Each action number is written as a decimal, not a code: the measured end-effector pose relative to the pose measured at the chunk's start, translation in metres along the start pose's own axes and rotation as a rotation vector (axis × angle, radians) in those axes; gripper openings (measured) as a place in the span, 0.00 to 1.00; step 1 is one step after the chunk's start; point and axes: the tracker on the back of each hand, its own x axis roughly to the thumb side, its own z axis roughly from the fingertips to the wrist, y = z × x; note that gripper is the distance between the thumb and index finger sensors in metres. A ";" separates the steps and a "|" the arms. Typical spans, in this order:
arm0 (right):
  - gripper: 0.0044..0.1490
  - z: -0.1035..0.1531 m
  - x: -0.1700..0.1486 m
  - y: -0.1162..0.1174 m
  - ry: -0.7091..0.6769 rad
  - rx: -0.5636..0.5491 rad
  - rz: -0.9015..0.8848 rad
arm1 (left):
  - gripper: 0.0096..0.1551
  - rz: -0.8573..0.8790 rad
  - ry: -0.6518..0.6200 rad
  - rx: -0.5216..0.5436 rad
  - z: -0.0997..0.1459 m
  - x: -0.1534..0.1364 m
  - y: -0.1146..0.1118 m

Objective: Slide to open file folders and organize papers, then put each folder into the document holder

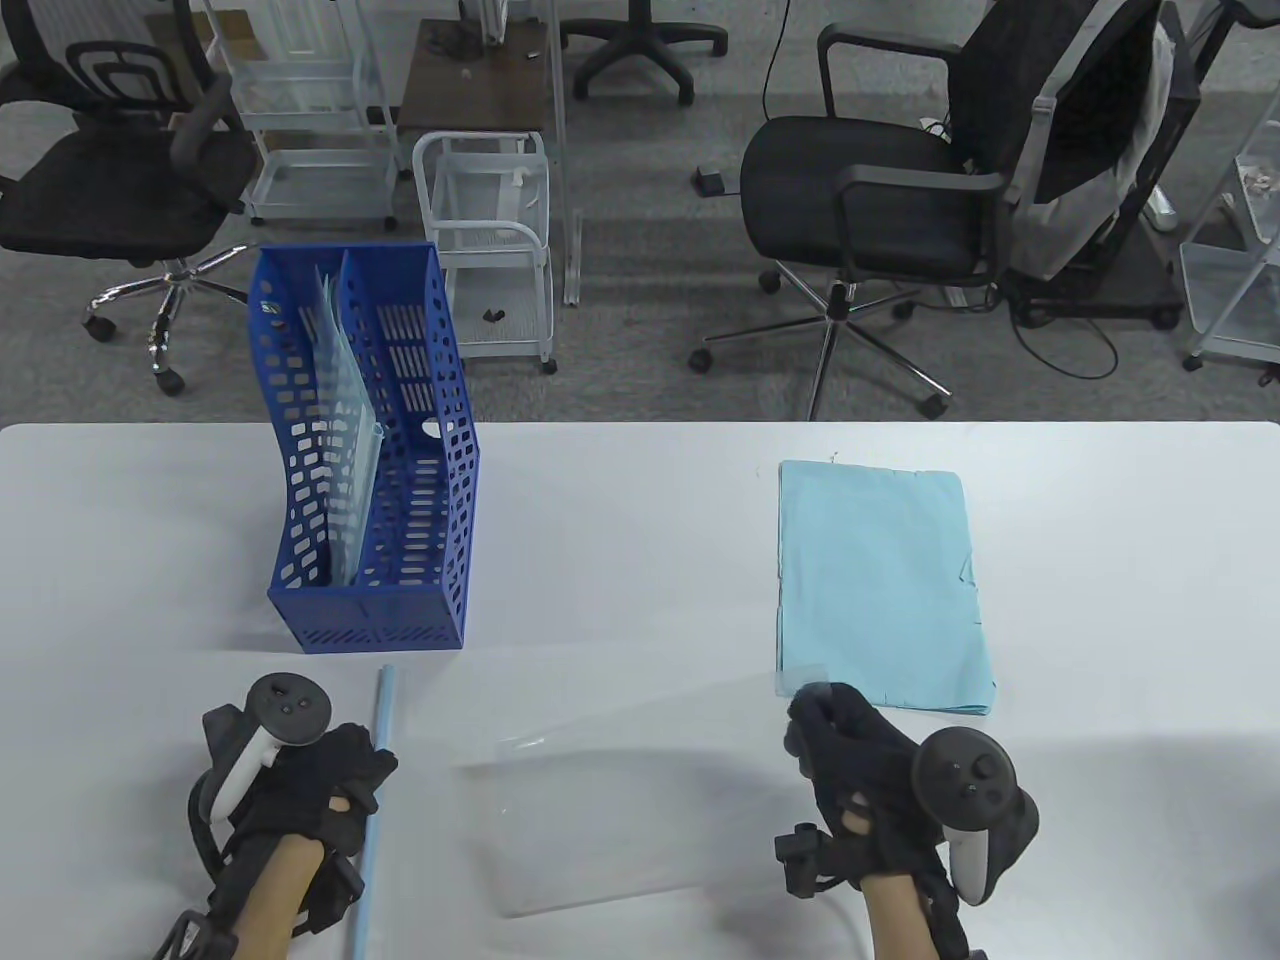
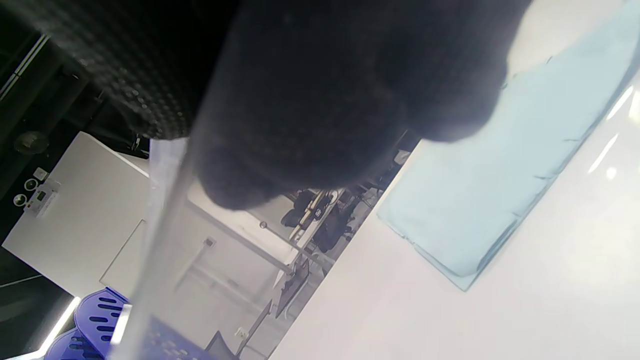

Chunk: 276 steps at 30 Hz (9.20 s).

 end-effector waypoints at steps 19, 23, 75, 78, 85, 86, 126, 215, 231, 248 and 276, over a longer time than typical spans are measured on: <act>0.26 0.002 0.002 0.008 -0.016 0.035 0.032 | 0.28 -0.042 0.067 0.095 0.006 -0.005 0.005; 0.26 0.003 0.005 0.016 -0.033 0.067 0.045 | 0.30 -0.052 0.009 0.223 0.046 0.013 0.020; 0.26 -0.002 -0.002 0.036 0.035 0.449 -0.230 | 0.46 0.540 -0.546 0.094 0.094 0.083 -0.027; 0.26 0.004 0.005 0.041 0.045 0.413 -0.156 | 0.45 0.496 -0.612 0.095 0.102 0.094 -0.032; 0.27 0.027 0.024 0.069 -0.006 0.386 -0.090 | 0.44 0.581 -0.850 -0.452 0.113 0.130 -0.072; 0.27 0.030 0.026 0.072 -0.012 0.384 -0.093 | 0.46 0.592 -0.853 -0.486 0.114 0.132 -0.075; 0.27 -0.012 -0.017 -0.003 0.151 0.148 0.563 | 0.28 0.516 -0.342 0.013 0.080 0.044 0.003; 0.59 -0.190 -0.039 0.079 0.421 0.232 1.055 | 0.41 -0.287 -0.235 0.142 0.077 0.099 -0.061; 0.30 -0.166 -0.001 0.009 0.154 -0.343 0.871 | 0.41 -0.204 -0.296 0.221 0.086 0.097 -0.051; 0.31 0.000 0.081 0.032 -0.242 0.433 -0.513 | 0.55 0.951 -0.866 -0.204 0.072 0.086 -0.051; 0.33 0.011 0.030 -0.006 -0.150 0.414 -0.432 | 0.24 0.916 -1.004 -0.295 0.089 0.107 -0.041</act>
